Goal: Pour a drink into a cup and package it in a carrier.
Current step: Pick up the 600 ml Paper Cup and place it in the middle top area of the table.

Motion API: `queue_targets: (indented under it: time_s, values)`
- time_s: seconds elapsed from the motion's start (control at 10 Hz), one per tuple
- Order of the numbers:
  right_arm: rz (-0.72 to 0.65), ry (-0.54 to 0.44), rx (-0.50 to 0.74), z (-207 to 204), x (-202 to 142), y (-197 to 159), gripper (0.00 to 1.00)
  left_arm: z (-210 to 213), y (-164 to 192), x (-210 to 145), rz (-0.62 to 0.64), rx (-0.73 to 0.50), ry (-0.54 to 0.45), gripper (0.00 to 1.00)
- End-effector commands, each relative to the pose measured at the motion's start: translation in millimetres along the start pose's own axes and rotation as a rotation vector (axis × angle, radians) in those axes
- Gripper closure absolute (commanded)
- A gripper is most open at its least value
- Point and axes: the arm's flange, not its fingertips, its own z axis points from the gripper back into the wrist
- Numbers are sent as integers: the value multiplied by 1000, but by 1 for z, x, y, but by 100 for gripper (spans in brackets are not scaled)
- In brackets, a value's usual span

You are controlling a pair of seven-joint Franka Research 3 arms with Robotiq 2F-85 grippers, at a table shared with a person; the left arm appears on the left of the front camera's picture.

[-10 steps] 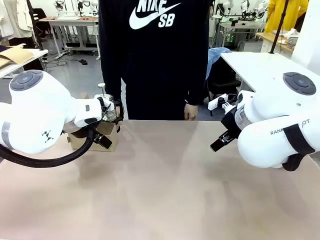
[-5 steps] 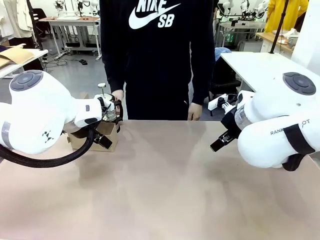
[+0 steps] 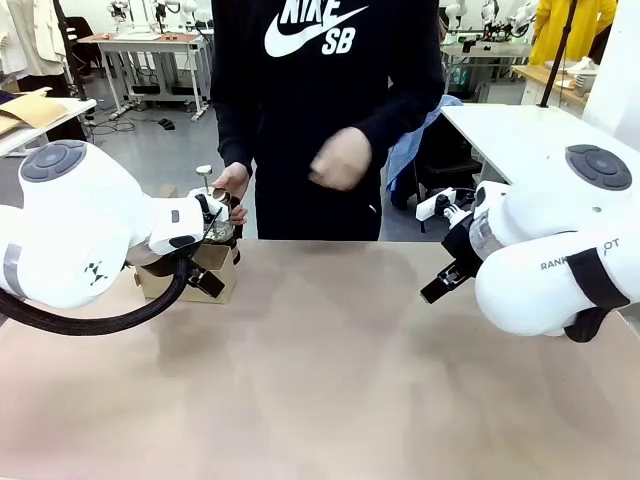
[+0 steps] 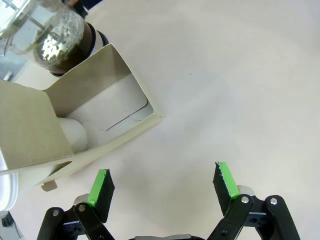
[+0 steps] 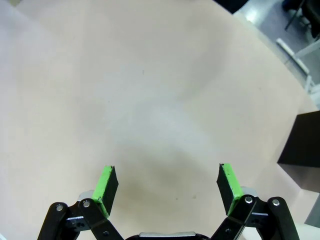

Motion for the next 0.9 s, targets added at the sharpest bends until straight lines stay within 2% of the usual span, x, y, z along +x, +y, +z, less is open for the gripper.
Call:
queue_targets:
  time_s: [0.0, 0.3, 0.5, 0.7, 0.8]
  values:
    - [-1, -1, 6, 13, 18, -9, 0, 0, 0, 0, 1, 0, 0, 0]
    - [21, 1, 54, 65, 69, -54, 0, 0, 0, 0, 1, 0, 0, 0]
    - [79, -45, 168, 121, 93, -114, 0, 0, 0, 0, 1, 0, 0, 0]
    - [138, -143, 274, 159, 76, -179, 0, 0, 0, 0, 1, 0, 0, 0]
    - [178, -214, 363, 174, 57, -211, 0, 0, 0, 0, 1, 0, 0, 0]
